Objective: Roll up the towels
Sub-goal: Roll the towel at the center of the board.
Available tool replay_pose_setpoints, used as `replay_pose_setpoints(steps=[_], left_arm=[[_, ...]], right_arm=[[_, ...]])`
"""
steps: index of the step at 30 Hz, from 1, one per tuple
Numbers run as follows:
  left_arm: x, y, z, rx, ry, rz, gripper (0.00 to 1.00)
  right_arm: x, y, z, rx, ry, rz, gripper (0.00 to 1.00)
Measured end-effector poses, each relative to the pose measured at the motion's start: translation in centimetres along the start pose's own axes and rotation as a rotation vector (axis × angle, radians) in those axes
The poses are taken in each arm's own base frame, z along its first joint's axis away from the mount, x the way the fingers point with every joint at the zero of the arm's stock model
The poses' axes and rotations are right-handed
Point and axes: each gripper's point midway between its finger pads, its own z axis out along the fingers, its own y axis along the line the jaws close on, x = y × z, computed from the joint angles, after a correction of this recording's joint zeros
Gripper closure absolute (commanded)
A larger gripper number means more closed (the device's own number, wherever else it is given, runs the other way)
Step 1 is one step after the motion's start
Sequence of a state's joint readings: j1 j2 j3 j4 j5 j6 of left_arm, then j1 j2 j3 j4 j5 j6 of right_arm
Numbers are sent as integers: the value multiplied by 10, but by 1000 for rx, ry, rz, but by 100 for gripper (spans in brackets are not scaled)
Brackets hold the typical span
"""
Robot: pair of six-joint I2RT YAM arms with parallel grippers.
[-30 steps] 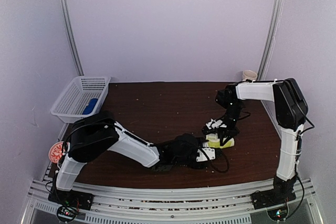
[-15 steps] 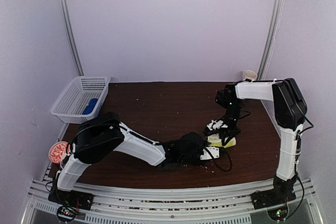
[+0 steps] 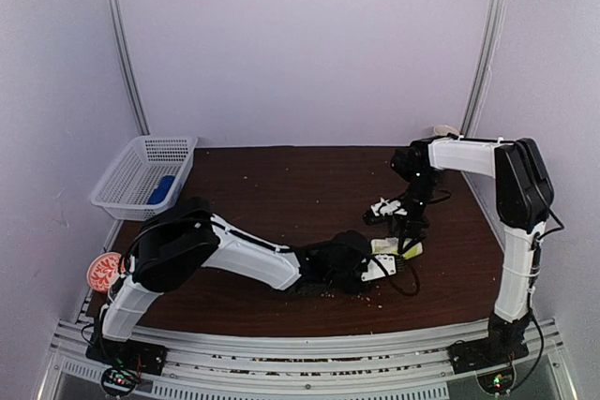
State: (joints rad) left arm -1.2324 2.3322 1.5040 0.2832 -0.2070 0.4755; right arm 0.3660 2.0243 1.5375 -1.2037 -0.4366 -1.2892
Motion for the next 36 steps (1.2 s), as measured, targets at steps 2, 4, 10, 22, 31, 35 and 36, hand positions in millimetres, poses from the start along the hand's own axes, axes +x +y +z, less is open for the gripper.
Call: replay_pose_setpoints(steps=[2,4,10,22,31,35,36], left_arm=[[-1,0,0,9,9,-38,100],[-2,-1,0,19,21,-76,100],[-14,-4,-1,44,65,-202,100],[-27,-4,12,62,153,-402,100],[-27,-6,16,65,170,-451,100],[-28,-6,18,65,170,-466,99],[-29,-6,18,66,168,-469,99]], right_arm=[[-1,-6,-15,62,-40,47,0],[-3,-12,-35,148,-88,98,0],[12,-23,-88,401,-231,314,0],[53,20,-23,261,-279,660,0],[83,4,-30,238,-405,852,8],[78,9,-11,124,-435,881,19],[76,11,-9,101,-442,879,19]])
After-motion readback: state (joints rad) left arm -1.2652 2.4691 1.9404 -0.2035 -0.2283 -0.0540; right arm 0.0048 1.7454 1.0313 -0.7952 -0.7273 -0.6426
